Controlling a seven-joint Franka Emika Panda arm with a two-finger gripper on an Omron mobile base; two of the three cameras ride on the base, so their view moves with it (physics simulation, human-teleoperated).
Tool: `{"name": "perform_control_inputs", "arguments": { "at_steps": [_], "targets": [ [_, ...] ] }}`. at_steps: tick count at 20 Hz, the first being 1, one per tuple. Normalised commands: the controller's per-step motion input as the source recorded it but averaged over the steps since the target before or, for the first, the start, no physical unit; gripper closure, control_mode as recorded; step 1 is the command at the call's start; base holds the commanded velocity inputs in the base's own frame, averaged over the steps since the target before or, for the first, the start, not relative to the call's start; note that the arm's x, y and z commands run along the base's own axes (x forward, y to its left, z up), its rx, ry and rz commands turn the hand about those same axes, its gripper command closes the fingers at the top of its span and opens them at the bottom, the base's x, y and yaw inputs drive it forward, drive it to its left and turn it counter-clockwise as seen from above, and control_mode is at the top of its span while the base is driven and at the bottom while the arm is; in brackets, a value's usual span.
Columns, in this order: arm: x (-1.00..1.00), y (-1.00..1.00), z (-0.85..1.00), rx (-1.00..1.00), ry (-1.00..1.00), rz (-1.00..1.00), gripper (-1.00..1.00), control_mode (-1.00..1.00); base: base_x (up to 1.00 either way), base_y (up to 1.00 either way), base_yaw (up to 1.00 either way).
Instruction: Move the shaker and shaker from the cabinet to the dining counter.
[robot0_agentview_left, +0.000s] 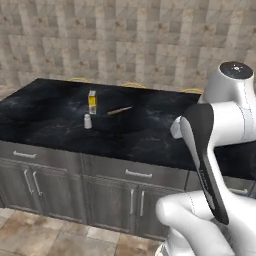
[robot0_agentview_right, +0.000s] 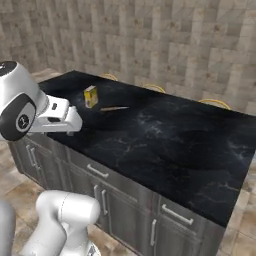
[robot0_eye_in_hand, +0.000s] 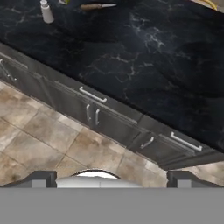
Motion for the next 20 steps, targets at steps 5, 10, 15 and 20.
{"name": "perform_control_inputs", "arguments": {
  "at_steps": [5,10,15,20],
  "targets": [
    [0.0,0.0,0.0,0.0,0.0,0.0,-1.0,1.0,0.03,-0.38,-0.9],
    [0.0,0.0,0.0,0.0,0.0,0.0,-1.0,1.0,0.0,-0.22,-0.99],
    [0.0,0.0,0.0,0.0,0.0,0.0,-1.0,1.0,0.0,-0.48,-0.92],
    [0.0,0.0,0.0,0.0,0.0,0.0,-1.0,1.0,0.02,-0.55,-0.89]
  ]
}}
